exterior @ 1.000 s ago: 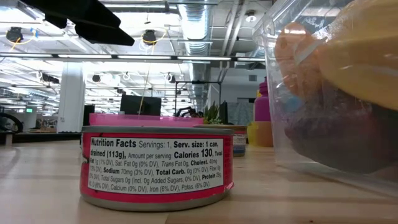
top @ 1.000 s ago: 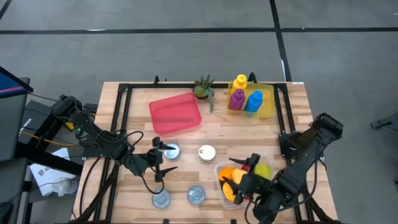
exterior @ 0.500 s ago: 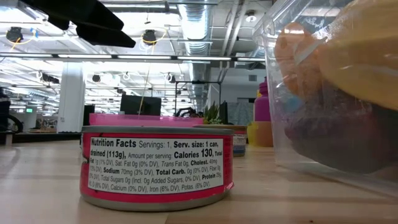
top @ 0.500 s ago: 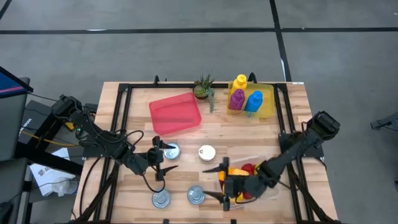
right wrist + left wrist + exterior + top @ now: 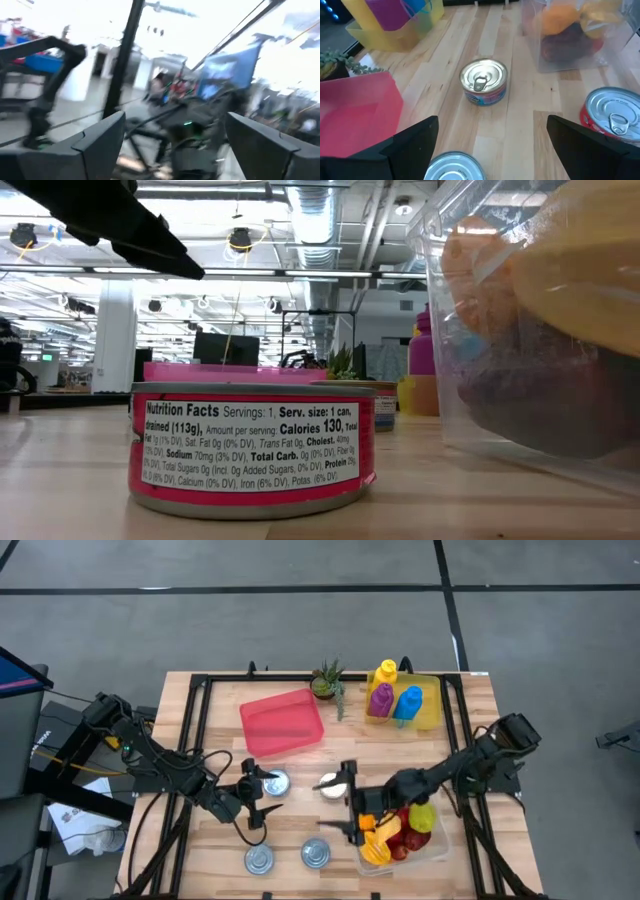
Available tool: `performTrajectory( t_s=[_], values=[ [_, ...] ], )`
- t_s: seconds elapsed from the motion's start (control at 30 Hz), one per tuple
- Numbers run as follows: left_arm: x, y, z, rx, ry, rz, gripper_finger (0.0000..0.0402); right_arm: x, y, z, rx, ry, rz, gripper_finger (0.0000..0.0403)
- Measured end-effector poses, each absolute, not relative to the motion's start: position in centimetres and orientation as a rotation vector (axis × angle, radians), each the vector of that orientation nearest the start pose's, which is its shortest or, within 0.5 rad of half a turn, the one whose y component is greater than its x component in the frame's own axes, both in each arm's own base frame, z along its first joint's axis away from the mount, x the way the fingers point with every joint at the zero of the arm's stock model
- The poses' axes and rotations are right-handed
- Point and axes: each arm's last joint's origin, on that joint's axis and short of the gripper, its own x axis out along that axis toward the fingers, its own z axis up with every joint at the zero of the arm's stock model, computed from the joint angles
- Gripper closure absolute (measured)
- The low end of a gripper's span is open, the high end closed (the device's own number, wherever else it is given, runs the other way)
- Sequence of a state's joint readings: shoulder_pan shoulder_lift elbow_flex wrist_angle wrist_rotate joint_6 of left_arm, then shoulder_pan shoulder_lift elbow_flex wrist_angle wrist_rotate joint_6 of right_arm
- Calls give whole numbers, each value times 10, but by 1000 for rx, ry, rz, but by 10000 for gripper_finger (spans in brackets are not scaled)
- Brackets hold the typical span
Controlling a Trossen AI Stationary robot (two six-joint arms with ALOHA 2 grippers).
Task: Pick & Place Food Item
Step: Put the blue tuna can into the red bin
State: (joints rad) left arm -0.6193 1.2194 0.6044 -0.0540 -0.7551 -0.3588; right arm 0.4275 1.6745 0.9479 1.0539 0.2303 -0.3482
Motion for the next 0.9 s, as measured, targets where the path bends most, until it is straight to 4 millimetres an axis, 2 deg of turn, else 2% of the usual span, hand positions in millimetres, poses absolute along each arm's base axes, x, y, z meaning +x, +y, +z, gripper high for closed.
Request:
performTrajectory(
  t_s=[0.13,0.2,0.5,0.63,0.8,0.9],
  values=[
    [201,-117,202,60,495,238,37,321,126,264,-289,-358,88,75],
    [201,-115,201,56,510,257,37,310,118,265,-291,-358,79,75],
    [213,-88,194,-1,613,296,37,232,80,273,-295,-338,-34,75],
    [222,-75,182,-10,721,260,37,207,67,274,-275,-305,-74,75],
    [223,-69,162,16,920,225,45,195,60,273,-271,-266,-108,75],
    [221,-76,160,63,1019,220,64,195,58,270,-286,-246,-120,75]
  ],
)
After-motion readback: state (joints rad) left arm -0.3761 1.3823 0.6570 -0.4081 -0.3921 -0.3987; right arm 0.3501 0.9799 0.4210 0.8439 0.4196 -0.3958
